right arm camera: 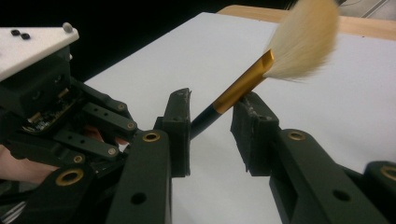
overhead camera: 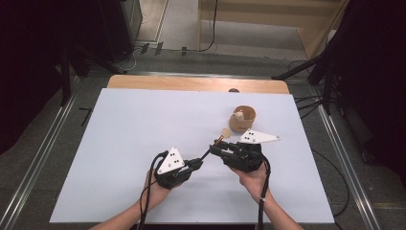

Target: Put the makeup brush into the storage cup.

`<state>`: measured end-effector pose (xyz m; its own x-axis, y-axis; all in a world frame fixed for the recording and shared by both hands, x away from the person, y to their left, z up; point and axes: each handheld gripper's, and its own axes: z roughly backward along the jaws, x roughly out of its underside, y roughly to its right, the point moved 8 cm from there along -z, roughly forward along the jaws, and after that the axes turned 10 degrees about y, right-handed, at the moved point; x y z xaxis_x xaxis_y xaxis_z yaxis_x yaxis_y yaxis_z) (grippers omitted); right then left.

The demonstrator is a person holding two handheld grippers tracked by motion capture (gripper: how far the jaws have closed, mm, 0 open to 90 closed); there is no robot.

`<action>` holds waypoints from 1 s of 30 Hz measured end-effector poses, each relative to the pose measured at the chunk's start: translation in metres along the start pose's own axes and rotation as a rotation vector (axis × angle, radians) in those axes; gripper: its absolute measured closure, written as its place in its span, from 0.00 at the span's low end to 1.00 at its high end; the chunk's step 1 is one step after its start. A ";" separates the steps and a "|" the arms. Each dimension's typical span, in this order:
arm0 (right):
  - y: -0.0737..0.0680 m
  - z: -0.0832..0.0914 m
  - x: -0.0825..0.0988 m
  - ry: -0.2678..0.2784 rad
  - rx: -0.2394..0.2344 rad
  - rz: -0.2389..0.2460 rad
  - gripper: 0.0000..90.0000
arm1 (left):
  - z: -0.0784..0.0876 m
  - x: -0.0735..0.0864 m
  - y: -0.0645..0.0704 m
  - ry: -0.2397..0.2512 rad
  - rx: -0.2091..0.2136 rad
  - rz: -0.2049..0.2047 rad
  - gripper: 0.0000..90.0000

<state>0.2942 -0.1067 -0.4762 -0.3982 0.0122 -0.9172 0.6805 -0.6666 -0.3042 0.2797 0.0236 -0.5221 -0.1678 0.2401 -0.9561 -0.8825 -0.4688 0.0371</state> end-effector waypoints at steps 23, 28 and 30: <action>-0.023 -0.002 -0.008 0.022 -0.041 0.051 0.94 | -0.005 0.004 0.000 -0.061 0.027 0.000 0.48; -0.024 0.000 -0.009 0.010 -0.008 0.124 0.94 | -0.001 0.003 -0.006 -0.068 -0.010 0.019 0.24; -0.023 0.001 -0.009 0.005 0.006 0.146 0.94 | 0.000 0.002 -0.008 -0.066 -0.023 0.017 0.18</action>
<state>0.2815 -0.0920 -0.4602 -0.2920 -0.0814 -0.9529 0.7271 -0.6662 -0.1659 0.2863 0.0282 -0.5246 -0.2119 0.2870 -0.9342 -0.8693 -0.4922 0.0459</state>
